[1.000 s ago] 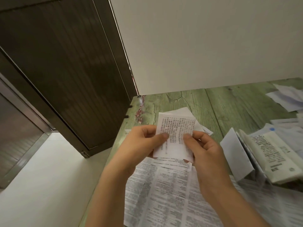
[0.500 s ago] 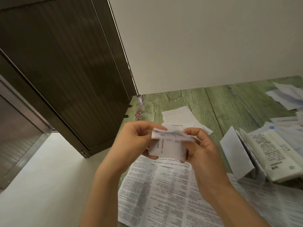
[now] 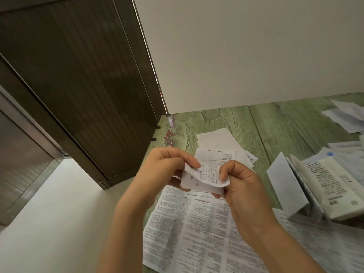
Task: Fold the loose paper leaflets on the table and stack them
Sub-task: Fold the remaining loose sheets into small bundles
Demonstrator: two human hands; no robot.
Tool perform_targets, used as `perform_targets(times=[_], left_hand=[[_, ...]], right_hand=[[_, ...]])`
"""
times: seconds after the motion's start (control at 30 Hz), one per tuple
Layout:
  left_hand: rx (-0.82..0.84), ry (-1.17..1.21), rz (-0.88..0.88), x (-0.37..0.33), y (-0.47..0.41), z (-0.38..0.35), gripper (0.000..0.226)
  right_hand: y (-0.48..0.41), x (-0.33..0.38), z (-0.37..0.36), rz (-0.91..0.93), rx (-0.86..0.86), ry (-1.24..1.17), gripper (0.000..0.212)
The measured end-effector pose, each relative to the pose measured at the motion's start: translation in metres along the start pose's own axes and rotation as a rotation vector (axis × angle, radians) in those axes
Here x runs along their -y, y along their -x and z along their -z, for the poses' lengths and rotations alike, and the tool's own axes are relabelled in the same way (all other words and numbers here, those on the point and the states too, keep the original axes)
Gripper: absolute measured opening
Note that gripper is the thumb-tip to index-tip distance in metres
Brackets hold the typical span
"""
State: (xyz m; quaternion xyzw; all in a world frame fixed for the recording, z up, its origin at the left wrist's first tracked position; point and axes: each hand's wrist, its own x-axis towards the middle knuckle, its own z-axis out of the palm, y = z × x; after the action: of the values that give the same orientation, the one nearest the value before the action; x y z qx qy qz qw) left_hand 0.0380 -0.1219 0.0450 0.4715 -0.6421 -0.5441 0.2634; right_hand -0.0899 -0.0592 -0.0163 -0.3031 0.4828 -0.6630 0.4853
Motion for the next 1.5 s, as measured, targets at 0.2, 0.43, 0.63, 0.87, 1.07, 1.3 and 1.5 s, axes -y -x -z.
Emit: perform_targets(times=[0.2,0.43,0.63,0.87,1.07,1.3,1.5], left_hand=[[0.060,-0.019,0.119,0.006,-0.004,-0.005,0.034],[0.127,0.040,0.149,0.005,-0.002,-0.009,0.008],[0.092,0.002,0.110,0.005,-0.003,-0.007,0.009],[0.106,-0.058,0.074,0.003,-0.003,-0.006,0.011],[0.070,-0.070,0.044,0.005,-0.003,-0.007,0.017],[0.115,-0.047,0.090,0.009,-0.004,-0.009,0.011],[0.147,-0.056,0.156,0.011,-0.005,-0.003,0.029]], right_hand=[[0.001,-0.002,0.001,0.102,-0.034,0.175,0.053],[0.002,-0.002,-0.001,0.073,-0.076,0.102,0.041],[0.003,0.001,-0.001,-0.027,-0.038,0.082,0.019],[-0.001,-0.003,0.001,-0.013,-0.083,0.075,0.004],[0.000,-0.003,0.001,-0.003,-0.063,0.083,0.006],[-0.003,-0.004,0.002,-0.008,-0.122,0.035,0.006],[-0.003,-0.006,0.002,-0.023,-0.186,0.001,0.006]])
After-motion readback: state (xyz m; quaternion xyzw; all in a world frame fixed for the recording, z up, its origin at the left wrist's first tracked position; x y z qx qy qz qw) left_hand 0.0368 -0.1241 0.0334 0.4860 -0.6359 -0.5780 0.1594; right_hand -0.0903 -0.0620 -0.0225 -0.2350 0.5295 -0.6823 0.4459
